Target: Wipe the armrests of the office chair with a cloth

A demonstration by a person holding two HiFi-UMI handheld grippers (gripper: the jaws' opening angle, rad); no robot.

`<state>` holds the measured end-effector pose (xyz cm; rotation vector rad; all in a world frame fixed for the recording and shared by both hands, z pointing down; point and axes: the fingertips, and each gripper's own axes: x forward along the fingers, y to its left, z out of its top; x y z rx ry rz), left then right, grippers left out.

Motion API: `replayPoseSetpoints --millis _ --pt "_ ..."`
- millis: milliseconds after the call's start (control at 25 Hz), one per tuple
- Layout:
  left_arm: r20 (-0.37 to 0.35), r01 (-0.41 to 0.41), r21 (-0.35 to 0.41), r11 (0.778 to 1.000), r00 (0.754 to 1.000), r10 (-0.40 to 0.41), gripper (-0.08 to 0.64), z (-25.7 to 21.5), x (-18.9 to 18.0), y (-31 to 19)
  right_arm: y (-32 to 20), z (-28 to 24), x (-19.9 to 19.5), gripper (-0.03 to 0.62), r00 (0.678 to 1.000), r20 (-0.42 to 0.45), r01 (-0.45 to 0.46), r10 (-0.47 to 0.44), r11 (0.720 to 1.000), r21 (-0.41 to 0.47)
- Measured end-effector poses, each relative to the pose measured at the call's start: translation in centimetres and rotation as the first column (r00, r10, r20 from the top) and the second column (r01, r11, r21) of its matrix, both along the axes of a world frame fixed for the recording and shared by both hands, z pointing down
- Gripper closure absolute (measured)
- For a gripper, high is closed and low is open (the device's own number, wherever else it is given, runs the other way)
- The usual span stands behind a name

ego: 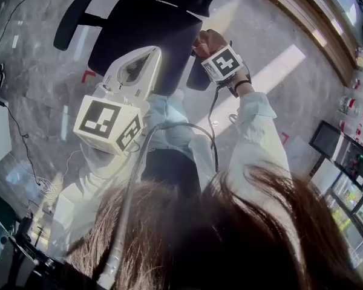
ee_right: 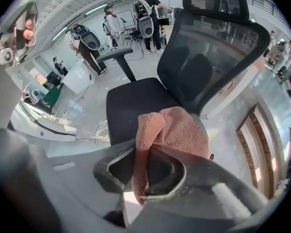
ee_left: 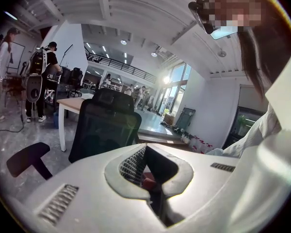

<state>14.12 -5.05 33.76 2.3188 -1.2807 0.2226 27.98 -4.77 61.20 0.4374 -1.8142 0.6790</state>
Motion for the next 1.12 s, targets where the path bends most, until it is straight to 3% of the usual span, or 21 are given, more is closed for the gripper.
replayPoseSetpoints --millis 400,880,1000,1120 --pt "-0.014 -0.047 0.03 0.998 0.999 0.047 0.558 -0.9 1.0 0.2 7.8 -1.1 -2.4 0.566 0.996 0.072 0.048 -0.046 0.999 -0.018" --pt "-0.019 -0.11 0.066 0.992 0.994 0.112 0.558 -1.6 1.9 0.9 13.6 -1.6 -3.6 0.566 0.985 0.161 -0.053 0.062 0.997 -0.055" --pt "-0.02 -0.126 0.083 0.989 0.992 0.128 0.558 -2.7 2.3 1.2 13.1 -3.8 -3.1 0.566 0.949 0.256 -0.179 0.186 0.983 -0.052" --pt "-0.019 -0.147 0.096 0.984 0.989 0.149 0.558 -3.6 3.1 1.5 11.4 -7.4 -2.0 0.566 0.868 0.38 -0.33 0.32 0.943 -0.042"
